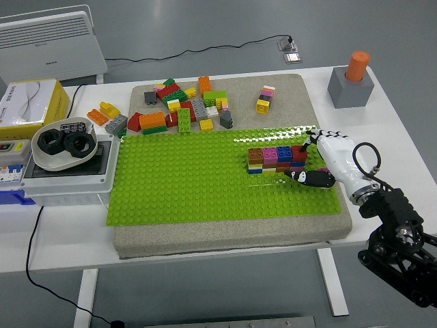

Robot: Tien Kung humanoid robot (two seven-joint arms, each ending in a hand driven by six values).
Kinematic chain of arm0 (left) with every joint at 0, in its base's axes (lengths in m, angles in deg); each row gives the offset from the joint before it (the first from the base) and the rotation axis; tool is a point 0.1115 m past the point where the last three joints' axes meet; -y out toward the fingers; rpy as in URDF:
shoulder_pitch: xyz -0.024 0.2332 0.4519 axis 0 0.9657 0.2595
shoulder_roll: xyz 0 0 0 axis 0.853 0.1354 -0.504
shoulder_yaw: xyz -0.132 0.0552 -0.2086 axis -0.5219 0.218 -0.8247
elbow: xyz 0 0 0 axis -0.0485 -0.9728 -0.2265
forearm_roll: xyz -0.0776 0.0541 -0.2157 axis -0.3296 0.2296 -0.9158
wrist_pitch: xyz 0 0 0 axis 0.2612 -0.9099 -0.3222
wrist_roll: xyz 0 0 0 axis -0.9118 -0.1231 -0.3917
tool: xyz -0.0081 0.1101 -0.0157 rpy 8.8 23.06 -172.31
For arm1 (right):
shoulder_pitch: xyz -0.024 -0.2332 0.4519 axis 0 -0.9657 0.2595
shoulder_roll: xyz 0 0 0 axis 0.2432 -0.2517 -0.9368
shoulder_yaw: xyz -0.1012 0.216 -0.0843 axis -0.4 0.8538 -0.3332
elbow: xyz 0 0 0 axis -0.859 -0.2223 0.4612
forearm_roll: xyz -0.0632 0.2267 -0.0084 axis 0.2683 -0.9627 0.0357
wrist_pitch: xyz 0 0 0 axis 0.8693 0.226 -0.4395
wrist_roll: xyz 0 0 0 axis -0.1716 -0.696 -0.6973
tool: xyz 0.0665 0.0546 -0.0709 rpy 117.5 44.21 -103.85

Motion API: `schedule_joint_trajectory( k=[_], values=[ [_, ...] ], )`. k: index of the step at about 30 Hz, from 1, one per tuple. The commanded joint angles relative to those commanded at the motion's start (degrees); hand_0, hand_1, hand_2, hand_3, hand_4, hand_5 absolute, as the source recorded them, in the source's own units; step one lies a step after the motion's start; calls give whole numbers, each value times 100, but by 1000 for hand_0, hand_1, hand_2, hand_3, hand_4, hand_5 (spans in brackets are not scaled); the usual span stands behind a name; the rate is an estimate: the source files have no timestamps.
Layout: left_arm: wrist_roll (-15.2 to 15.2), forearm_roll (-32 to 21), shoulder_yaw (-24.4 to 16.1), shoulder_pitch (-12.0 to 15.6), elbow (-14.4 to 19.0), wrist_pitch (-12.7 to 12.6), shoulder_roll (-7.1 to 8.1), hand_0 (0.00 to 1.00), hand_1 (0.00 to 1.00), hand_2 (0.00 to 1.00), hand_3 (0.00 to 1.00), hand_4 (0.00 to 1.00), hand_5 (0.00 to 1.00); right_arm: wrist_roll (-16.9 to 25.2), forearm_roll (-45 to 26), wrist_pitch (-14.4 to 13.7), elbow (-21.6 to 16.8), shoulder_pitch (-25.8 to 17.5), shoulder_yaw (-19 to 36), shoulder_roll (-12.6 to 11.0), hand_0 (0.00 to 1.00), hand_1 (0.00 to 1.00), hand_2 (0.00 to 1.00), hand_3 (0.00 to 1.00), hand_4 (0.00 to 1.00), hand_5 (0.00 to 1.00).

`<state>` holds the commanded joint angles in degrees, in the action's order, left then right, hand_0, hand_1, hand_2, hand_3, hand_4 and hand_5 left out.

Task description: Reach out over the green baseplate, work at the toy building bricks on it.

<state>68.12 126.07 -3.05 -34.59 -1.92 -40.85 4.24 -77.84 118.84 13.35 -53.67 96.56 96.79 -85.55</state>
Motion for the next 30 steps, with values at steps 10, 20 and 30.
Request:
schedule_joint_trajectory(
  k=[10, 20, 30],
  values=[
    [-7, 3, -12, -2, 0, -2, 4, 688, 345, 511, 548, 756, 827, 7, -45, 21, 89, 120, -91, 2, 827, 836, 861, 594, 925, 570],
    [-26, 21, -60, 5, 0, -25, -1, 688, 344, 510, 546, 755, 823, 12, -100, 79, 228, 225, -200, -10, 826, 836, 860, 596, 919, 565],
    [-32, 19, -70, -1, 0, -31, -1, 688, 345, 510, 547, 756, 820, 29, -142, 81, 270, 236, -274, 8, 826, 836, 860, 600, 915, 560]
  ],
)
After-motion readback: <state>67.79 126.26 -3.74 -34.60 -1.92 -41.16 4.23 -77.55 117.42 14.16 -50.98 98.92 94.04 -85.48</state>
